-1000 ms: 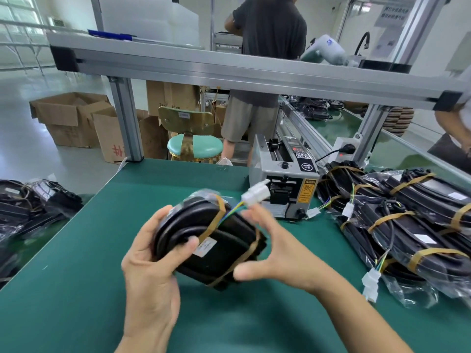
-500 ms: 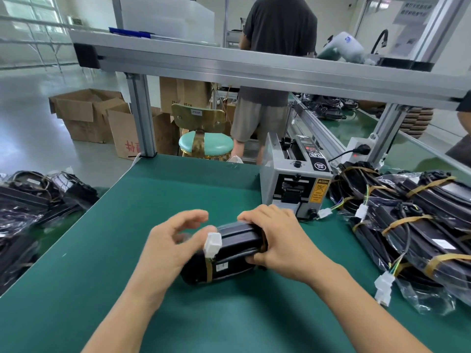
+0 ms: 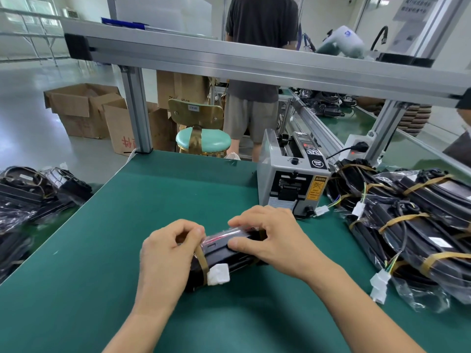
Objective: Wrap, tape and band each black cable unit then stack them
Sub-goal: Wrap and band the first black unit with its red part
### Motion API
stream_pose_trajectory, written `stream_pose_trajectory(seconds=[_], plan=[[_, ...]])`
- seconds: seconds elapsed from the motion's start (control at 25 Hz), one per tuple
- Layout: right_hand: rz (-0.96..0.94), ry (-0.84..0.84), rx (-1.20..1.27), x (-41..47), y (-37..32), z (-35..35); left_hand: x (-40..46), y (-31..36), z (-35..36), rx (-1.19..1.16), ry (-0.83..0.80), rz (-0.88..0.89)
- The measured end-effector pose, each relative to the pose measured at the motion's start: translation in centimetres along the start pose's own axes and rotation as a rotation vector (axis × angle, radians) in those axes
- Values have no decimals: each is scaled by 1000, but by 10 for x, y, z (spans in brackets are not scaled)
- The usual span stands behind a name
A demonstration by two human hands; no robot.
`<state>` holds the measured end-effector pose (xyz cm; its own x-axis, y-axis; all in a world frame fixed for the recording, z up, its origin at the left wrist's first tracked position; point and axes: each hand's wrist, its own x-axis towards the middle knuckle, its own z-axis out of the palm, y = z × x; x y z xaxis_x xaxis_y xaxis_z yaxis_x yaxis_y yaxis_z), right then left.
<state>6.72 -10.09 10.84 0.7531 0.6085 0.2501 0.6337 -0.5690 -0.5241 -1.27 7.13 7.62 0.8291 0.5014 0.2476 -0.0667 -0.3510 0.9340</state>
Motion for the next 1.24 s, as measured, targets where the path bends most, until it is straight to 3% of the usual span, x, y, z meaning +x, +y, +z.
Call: stream_pose_trajectory(seconds=[0.08, 0.24, 0.32, 0.44, 0.64, 0.8, 1.04, 1.16, 1.24], plan=[[19, 10, 70, 0, 0, 0, -2, -1, 4, -3, 2, 25], [-14, 20, 138, 5, -6, 2, -9, -4, 11, -226, 26, -14], [-74, -34, 174, 10, -10, 0, -11, -8, 8, -287, -42, -3], [-141, -87, 107, 16, -16, -1, -13, -13, 2, -180, -176, 57], [-65, -136, 35, 21, -22, 3, -13, -10, -2, -138, -210, 85], [45, -108, -45, 33, -31, 7, -10, 2, -1, -63, -80, 41], [42, -78, 173, 23, -21, 1, 0, 19, -9, 197, -107, 36], [45, -39, 163, 23, -23, 6, 3, 26, -14, 20, -225, -62], [61, -50, 145, 28, -24, 5, 6, 31, -14, 86, -246, -76]])
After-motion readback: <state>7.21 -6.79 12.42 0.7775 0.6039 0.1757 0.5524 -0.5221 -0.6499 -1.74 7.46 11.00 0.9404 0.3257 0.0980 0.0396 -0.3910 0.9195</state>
